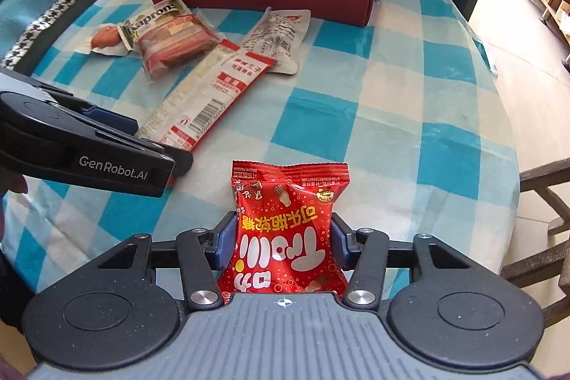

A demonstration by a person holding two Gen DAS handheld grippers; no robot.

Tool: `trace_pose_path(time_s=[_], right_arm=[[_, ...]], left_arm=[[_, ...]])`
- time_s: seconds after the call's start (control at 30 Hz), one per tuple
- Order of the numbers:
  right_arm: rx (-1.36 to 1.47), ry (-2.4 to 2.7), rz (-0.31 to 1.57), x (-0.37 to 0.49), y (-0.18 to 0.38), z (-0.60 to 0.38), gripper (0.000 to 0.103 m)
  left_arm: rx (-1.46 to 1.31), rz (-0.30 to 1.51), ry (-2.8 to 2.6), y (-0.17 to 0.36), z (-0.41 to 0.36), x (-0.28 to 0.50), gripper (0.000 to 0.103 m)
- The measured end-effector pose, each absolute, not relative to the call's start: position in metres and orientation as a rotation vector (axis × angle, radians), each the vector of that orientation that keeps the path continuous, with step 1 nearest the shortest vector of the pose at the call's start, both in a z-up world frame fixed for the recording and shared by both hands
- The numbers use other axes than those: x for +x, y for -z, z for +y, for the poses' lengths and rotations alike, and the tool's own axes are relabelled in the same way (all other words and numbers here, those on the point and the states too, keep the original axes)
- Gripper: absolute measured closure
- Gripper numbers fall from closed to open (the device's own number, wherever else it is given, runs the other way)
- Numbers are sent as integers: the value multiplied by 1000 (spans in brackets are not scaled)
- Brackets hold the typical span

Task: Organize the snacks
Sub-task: 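Grasp the white-red strip packet with the left tool while the right holds the bag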

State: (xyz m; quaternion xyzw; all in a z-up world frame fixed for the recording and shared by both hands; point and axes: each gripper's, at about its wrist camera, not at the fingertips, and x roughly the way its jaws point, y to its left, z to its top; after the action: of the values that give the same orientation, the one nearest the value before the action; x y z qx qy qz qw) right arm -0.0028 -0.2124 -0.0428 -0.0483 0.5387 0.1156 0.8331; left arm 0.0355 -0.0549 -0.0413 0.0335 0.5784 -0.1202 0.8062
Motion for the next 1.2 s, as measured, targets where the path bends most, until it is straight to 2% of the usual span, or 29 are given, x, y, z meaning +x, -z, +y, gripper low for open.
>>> trace_pose_path(time_s=[0.13,0.33,0.37,0.43,0.67,0.8,0.9,1.2], right_arm=[[-105,-215,1156,3,47,-214,40],[-135,-201,1139,7,48,-211,37],[-133,-200,1139,8,48,-212,37],[-128,-200,1140,9,48,-213,39],[-121,-199,1140,8,46,-216,41],[-125,-198,1140,9,47,-214,40],[-124,-197,1139,11,47,-214,36],[-157,-202,1137,13,49,-210,32]], left_arm=[[54,1216,223,46,-59,49,0],[109,1164,224,50,-72,56,0],[109,1166,228,48,-73,55,1],[121,1164,247,45,-74,51,14],[105,1221,297,39,-65,33,17],[69,1233,315,39,-60,31,12],[49,1234,312,40,-61,35,0],[125,1196,308,41,-69,36,0]])
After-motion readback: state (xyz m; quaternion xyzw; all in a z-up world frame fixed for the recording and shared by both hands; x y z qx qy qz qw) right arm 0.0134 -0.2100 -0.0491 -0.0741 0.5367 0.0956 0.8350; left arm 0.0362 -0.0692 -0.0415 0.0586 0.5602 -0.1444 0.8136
